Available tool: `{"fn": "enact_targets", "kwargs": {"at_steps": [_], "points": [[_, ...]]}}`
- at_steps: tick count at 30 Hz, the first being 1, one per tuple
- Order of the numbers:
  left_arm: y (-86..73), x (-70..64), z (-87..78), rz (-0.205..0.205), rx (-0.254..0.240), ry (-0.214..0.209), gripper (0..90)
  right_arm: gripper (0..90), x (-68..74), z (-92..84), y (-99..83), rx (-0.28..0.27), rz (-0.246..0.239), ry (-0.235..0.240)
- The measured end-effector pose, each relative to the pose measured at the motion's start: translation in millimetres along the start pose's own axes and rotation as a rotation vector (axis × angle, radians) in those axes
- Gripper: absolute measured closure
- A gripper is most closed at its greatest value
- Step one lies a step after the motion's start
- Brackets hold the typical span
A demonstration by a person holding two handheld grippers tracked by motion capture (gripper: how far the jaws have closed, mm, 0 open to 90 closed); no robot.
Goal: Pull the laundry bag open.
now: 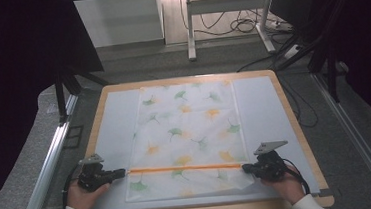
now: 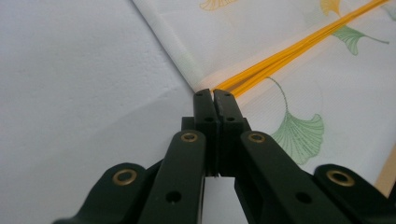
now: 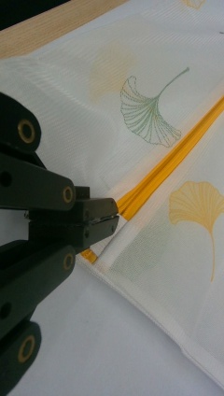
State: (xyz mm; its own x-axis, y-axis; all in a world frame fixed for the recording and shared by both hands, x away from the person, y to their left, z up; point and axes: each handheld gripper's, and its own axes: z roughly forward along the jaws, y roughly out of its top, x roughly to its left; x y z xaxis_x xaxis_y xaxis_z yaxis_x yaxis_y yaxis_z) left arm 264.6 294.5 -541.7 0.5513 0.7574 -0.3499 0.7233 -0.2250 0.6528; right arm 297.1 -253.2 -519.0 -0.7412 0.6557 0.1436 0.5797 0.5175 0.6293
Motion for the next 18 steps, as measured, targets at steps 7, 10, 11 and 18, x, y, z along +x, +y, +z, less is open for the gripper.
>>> {"fn": "enact_targets", "kwargs": {"at_steps": [7, 10, 11, 18], "points": [[4.2, -5.3, 7.7, 0.038, 0.004, 0.011, 90.0, 90.0, 0.3, 0.2, 0.0, -0.002, 0.001, -0.003], [9.0, -12.3, 6.0, 0.067, -0.037, 0.022, 77.6, 90.0, 0.3, 0.0, 0.0, -0.001, 0.0, -0.002], [13.2, -18.3, 5.0, 0.085, -0.062, 0.035, 73.6, 89.9, 0.2, 0.0, 0.0, -0.001, 0.001, -0.002], [25.6, -30.7, 5.8, 0.107, -0.105, 0.087, 50.0, 89.6, 1.2, -0.3, -0.7, -0.009, -0.015, -0.009]]}}
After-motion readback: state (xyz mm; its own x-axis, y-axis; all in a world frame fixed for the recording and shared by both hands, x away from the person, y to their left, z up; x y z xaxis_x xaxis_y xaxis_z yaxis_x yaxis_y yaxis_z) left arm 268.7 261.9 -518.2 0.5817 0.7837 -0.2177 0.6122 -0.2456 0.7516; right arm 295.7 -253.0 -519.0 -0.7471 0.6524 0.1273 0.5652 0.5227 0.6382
